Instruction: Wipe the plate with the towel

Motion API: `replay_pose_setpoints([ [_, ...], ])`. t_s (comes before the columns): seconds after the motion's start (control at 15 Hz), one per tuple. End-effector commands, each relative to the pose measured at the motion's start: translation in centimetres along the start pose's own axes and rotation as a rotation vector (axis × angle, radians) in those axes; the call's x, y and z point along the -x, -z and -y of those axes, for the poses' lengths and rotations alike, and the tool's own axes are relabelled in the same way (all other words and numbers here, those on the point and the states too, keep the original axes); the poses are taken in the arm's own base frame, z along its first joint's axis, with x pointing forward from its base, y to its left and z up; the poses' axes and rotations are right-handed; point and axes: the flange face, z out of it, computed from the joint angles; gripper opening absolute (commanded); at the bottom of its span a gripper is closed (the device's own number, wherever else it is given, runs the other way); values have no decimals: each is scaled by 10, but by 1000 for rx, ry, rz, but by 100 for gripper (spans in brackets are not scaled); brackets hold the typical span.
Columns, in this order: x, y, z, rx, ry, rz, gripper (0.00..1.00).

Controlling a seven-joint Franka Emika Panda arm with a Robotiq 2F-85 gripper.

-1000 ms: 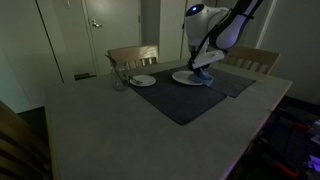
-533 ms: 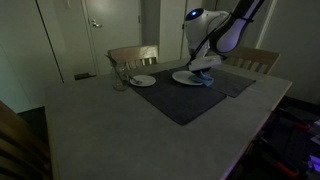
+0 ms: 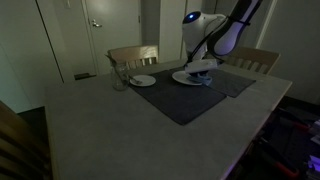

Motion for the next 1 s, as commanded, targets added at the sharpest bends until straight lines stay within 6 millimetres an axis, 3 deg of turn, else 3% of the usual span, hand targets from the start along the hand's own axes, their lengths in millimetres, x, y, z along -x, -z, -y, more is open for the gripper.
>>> replay_pose_setpoints([
  [0.0, 7, -8, 12, -71, 5, 46, 4],
  [0.33, 7, -2, 19, -248, 76, 63, 4],
  [0.93, 4, -7, 11, -450, 186, 99, 4],
])
